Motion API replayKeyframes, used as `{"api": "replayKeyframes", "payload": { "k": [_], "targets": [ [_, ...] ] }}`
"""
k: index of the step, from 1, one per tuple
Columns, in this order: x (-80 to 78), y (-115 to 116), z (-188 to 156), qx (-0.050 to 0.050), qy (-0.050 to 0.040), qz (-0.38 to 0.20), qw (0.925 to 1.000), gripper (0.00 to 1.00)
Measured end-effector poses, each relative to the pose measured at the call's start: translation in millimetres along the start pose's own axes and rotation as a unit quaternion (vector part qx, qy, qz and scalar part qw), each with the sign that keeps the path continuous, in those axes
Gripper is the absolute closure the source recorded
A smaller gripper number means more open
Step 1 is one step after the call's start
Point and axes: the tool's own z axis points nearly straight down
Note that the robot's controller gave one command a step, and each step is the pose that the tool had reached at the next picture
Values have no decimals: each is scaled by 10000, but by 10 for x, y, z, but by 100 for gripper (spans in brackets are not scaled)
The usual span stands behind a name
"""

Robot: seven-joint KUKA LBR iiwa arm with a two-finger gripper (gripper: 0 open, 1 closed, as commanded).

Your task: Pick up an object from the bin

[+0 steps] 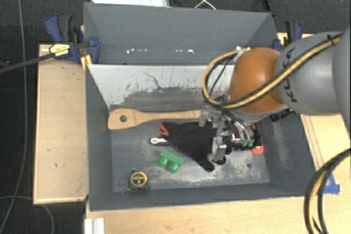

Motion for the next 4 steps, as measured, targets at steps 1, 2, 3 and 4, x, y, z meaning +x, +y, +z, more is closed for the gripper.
{"api": "replayKeyframes", "payload": {
  "k": [1, 2, 3, 4],
  "targets": [
    [-291, 172, -682, -17, -22, 381, 9993, 0],
    [-69, 121, 3, -6, 46, 134, 9999, 0],
    [-302, 274, 239, -16, -74, 563, 9984, 0],
    [-272, 261, -1045, -9, -11, 321, 9995, 0]
  ]
}}
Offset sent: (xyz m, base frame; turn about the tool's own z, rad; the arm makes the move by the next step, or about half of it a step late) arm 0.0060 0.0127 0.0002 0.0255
